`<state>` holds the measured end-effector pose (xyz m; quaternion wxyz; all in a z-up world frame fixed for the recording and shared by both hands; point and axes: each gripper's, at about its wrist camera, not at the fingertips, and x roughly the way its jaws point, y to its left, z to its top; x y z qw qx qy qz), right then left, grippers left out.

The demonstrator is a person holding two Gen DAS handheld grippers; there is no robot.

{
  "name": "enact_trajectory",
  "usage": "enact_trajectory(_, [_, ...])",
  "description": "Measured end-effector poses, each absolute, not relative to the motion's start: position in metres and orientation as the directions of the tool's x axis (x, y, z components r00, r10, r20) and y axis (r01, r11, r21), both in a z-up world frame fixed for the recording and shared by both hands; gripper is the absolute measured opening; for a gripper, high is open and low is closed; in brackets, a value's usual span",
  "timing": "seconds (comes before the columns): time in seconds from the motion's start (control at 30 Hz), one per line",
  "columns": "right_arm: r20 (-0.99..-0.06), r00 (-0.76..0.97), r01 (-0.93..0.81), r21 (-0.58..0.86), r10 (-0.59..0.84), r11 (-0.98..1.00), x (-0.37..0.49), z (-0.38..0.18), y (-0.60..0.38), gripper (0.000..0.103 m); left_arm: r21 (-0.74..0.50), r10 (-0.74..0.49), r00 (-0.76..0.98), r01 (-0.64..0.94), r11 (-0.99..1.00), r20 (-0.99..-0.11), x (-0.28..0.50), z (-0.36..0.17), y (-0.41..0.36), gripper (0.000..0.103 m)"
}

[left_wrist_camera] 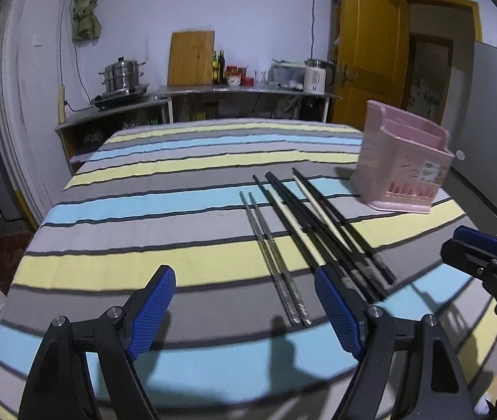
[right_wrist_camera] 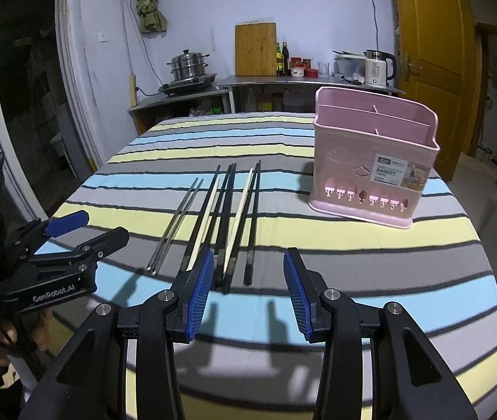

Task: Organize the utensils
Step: 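Lower the right gripper onto a black chopstick while the left gripper lowers onto a metal chopstick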

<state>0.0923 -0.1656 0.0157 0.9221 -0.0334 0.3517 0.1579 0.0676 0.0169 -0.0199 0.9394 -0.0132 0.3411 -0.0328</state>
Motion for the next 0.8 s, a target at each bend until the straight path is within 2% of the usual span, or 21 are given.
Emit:
enact_trajectory(0.17, [-0.684,0.683,-0.313,0.043,0.256,0.949,0.121,0.009,-0.160,0.043,-0.064,-0.076,0.693,0.043,0.997,-0.717,0.110,-0.034,0.024,0.077])
enact_trajectory(0.3, [-0.712,0.658,-0.311,0.040,0.245,0.950,0.146,0.002,-0.153,0.043,-0.106,-0.101,0.634,0.030,0.994,-0.767,0.141,-0.046,0.029,0.068])
enact_trajectory(0.5, [-0.747,0.621,-0.311,0.045,0.239,0.949,0.178,-0.010,-0.143,0.043,-0.134,-0.123,0.590,0.026,0.991,-0.798,0.171,-0.058,0.031,0.060])
enact_trajectory(0.67, [-0.769,0.598,-0.307,0.041,0.227,0.951,0.201,-0.020,-0.137,0.029,-0.148,-0.133,0.585,0.023,0.989,-0.800,0.186,-0.059,0.032,0.057])
enact_trajectory(0.8, [-0.784,0.584,-0.302,0.032,0.211,0.953,0.215,-0.028,-0.134,0.027,-0.138,-0.129,0.585,0.028,0.990,-0.801,0.193,-0.059,0.030,0.056])
